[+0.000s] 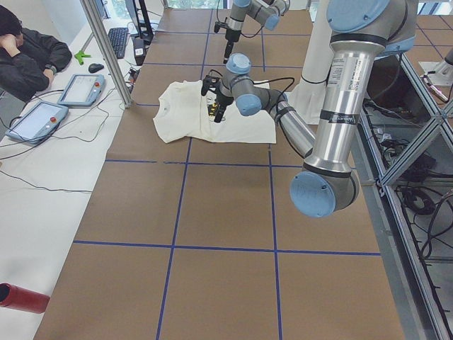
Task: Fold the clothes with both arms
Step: 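Lower both grippers beside the shirt's sides nearest the robot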
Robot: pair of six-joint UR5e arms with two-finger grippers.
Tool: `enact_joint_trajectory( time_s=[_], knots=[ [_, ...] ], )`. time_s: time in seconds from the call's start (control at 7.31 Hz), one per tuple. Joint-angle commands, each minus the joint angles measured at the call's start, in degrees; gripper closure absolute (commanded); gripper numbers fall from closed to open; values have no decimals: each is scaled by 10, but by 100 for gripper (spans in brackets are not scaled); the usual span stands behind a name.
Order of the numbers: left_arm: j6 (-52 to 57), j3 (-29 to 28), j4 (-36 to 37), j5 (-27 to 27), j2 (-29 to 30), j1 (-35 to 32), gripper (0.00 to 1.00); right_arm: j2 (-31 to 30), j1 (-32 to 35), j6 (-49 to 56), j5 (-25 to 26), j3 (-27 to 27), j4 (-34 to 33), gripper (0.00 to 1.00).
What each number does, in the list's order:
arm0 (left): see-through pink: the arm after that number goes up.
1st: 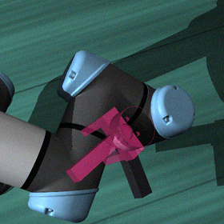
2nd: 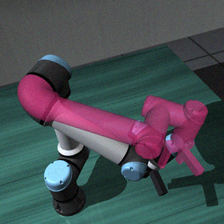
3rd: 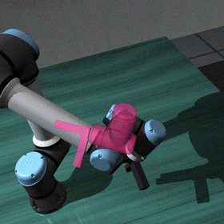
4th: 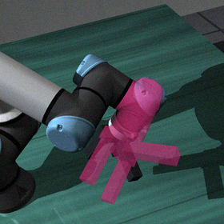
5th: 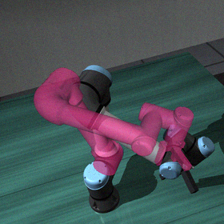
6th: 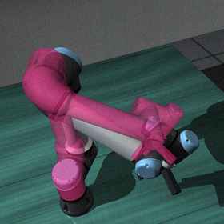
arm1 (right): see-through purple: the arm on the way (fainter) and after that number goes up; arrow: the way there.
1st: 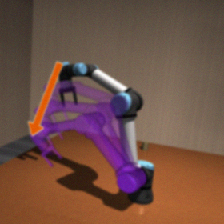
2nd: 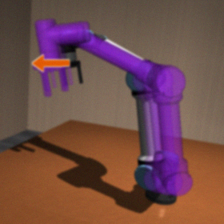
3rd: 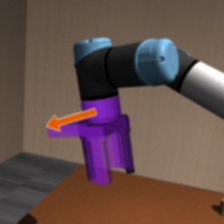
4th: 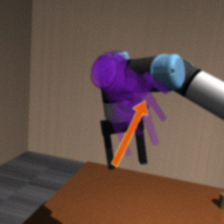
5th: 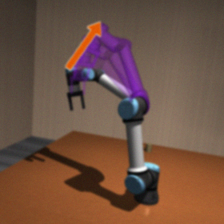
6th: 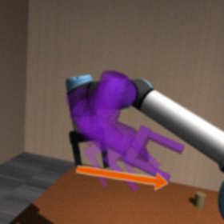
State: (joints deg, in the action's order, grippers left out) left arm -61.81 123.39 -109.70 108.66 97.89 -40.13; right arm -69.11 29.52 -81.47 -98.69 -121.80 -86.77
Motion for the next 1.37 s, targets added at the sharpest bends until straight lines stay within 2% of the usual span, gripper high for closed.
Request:
enact_joint_trajectory(
  time_s=[0.0, 0.27, 0.55, 0.68, 1.23],
  knots=[
    [-177, 13, -106, -106, -66, 117, 10, -72, -109, -145, 93, -90, 2, 0],
    [-348, 12, -136, -215, -83, 234, 26, -85, -171, -216, 163, -95, 19, 0],
    [-443, -23, -135, -317, -93, 339, 31, -155, -220, -250, 225, -94, 122, 0],
    [-457, -39, -136, -343, -95, 367, 31, -168, -228, -251, 243, -94, 146, 0],
    [-447, -53, -132, -339, -107, 389, 31, -169, -228, -251, 248, -94, 146, 0]
  ],
)
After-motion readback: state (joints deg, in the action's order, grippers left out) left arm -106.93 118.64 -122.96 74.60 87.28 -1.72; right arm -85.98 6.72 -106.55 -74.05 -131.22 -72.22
